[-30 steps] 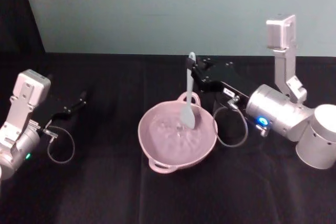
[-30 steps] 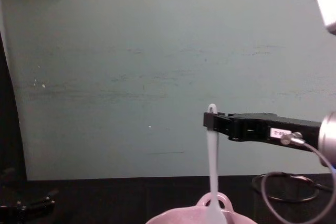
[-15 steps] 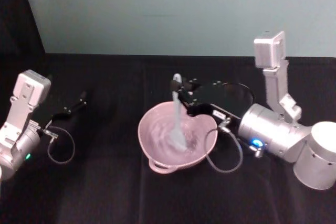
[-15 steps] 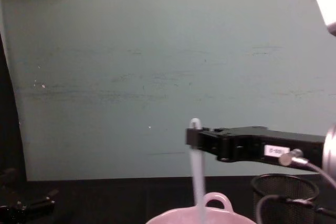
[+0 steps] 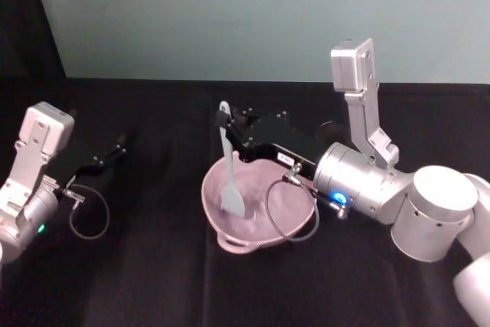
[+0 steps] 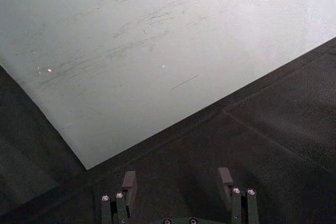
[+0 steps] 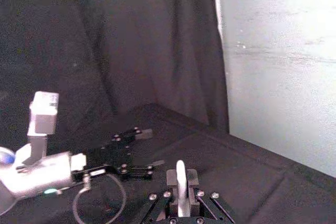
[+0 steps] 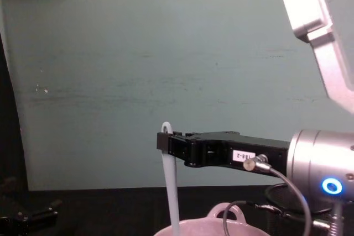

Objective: Use the one hand to pick up the spoon and stir the clear water in the bowl.

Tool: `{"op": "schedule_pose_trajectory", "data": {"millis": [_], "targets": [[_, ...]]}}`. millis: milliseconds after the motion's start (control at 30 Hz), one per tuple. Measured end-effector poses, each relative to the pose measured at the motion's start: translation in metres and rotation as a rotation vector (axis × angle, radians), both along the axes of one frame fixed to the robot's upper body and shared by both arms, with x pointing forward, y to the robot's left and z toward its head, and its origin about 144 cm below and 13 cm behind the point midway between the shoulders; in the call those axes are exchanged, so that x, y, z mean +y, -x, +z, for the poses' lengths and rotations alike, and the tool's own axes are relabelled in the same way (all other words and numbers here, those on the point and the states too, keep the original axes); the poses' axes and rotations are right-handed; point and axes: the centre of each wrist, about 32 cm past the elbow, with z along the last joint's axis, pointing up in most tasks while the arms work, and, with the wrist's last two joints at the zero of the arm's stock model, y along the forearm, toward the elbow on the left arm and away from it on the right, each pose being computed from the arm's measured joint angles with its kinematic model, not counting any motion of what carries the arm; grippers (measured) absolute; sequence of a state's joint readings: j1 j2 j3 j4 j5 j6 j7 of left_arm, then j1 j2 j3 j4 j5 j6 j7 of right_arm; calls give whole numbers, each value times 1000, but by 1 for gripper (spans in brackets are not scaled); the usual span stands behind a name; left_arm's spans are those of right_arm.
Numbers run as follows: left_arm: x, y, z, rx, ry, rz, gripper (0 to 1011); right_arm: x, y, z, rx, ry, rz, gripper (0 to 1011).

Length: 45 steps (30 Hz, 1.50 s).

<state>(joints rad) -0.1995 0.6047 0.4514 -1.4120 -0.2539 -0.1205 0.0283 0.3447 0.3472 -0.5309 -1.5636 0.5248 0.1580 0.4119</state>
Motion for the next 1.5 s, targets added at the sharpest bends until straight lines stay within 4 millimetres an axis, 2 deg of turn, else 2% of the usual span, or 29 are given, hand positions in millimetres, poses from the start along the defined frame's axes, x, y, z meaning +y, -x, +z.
{"op": "schedule_pose_trajectory", "data": {"millis": [167, 400, 700, 867, 1033, 1200, 1500], "targets": [[0, 0, 0, 0, 0, 0, 1011, -7, -15, -4, -1, -5, -43, 113], [0, 0, 0, 0, 0, 0, 1011, -24, -22, -3, -15, -8, -112, 113], [0, 0, 0, 0, 0, 0, 1011, -53, -11, -1, -22, 11, -185, 113], [0, 0, 0, 0, 0, 0, 1011, -57, -1, 3, -25, 30, -176, 113], [0, 0, 0, 0, 0, 0, 1011, -52, 9, 8, -32, 54, -148, 114], [0, 0, 0, 0, 0, 0, 1011, -33, 21, 10, -40, 60, -82, 113], [0, 0, 0, 0, 0, 0, 1011, -6, 23, 10, -43, 42, -2, 113]]}}
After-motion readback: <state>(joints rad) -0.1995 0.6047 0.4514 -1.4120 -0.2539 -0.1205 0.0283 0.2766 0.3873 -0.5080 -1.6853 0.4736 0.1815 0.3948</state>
